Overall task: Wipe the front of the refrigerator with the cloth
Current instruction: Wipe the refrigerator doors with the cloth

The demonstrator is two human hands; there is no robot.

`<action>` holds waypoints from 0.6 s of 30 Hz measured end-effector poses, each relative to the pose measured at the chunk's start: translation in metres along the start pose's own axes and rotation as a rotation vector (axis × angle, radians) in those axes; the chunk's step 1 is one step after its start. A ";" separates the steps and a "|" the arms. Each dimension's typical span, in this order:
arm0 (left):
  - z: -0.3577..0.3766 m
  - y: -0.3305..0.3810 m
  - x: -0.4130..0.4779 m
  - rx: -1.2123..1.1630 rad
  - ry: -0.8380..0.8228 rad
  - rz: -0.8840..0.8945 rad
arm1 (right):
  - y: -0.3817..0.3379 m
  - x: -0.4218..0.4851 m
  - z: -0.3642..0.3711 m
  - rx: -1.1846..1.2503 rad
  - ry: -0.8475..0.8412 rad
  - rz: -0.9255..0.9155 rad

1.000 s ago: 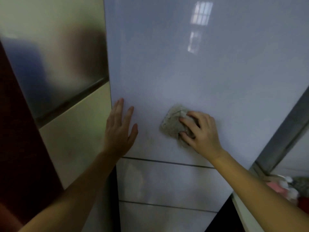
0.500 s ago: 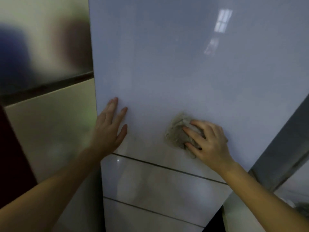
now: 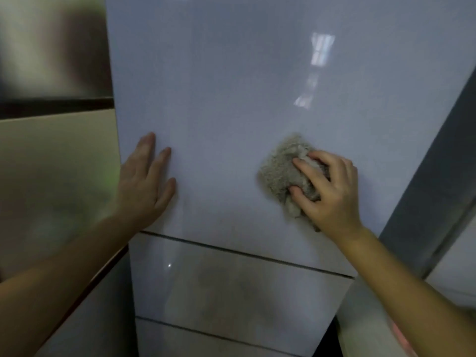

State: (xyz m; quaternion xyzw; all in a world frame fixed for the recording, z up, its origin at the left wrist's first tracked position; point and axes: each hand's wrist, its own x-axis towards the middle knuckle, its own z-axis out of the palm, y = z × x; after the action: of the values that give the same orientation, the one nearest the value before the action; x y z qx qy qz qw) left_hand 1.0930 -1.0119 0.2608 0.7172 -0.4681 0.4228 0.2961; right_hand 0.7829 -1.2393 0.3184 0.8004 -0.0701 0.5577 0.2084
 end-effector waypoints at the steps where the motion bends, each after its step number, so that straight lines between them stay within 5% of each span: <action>1: 0.004 0.000 -0.001 -0.004 0.009 -0.007 | -0.006 -0.007 0.006 0.002 0.001 -0.003; 7: 0.019 -0.003 -0.003 -0.020 0.140 0.028 | -0.029 -0.065 0.034 -0.036 -0.147 -0.320; 18: 0.025 -0.013 -0.003 -0.010 0.234 0.056 | -0.048 0.007 0.047 -0.057 0.045 -0.150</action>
State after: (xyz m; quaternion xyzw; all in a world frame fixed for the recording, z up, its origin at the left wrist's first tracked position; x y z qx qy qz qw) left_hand 1.1127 -1.0256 0.2458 0.6481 -0.4525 0.5094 0.3402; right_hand 0.8424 -1.2148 0.2990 0.7843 -0.0210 0.5561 0.2741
